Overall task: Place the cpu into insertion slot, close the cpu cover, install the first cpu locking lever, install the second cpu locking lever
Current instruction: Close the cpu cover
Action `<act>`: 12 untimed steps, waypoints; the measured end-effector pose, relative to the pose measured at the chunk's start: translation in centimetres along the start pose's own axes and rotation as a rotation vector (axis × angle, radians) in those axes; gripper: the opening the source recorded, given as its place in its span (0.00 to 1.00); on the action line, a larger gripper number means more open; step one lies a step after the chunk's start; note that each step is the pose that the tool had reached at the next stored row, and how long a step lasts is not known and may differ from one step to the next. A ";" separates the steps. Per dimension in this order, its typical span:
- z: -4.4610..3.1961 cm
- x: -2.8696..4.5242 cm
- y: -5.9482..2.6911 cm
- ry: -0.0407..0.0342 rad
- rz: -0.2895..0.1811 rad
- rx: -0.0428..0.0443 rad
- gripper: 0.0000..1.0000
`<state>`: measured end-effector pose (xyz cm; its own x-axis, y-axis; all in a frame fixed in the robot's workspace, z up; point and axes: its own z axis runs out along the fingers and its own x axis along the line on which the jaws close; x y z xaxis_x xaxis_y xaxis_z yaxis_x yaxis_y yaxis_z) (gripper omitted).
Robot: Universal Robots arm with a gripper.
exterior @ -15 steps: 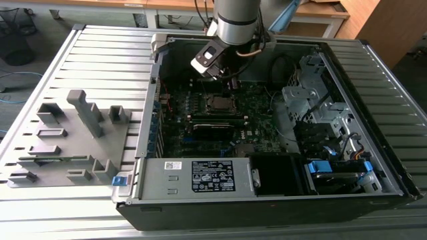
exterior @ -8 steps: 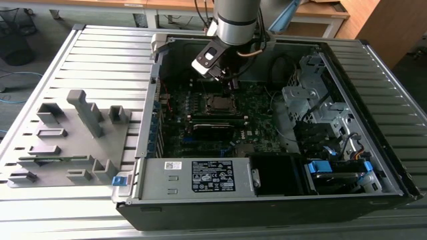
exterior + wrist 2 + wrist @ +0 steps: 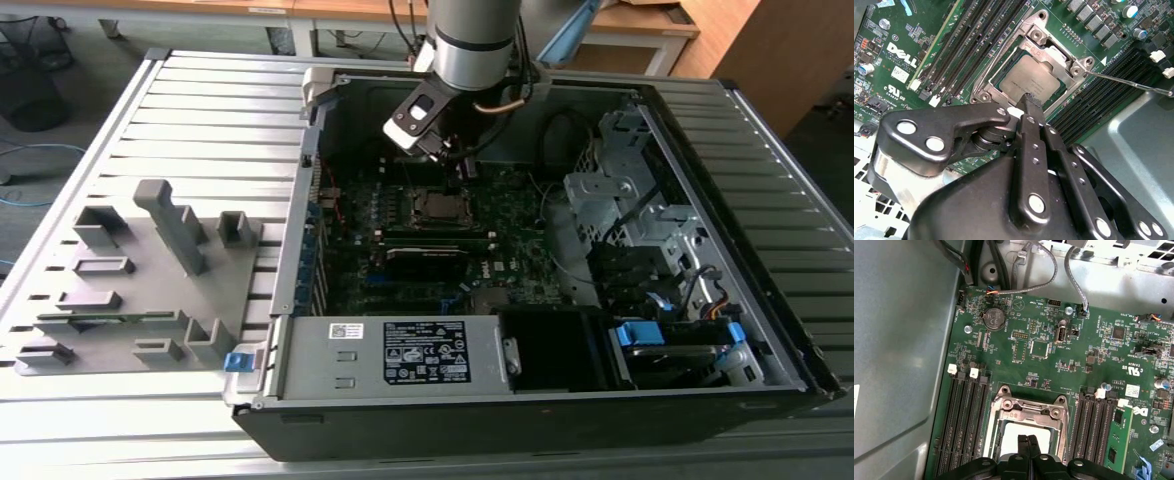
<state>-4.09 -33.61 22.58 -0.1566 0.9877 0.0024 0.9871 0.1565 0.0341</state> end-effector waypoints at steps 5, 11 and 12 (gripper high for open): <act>0.01 0.00 0.00 0.0005 -0.011 0.0001 0.11; 0.01 0.00 0.00 0.0005 -0.013 0.0000 0.11; 0.01 0.00 0.00 0.0006 -0.013 0.0000 0.11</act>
<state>-4.08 -33.61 22.58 -0.1698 0.9855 0.0025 0.9849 0.1696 0.0341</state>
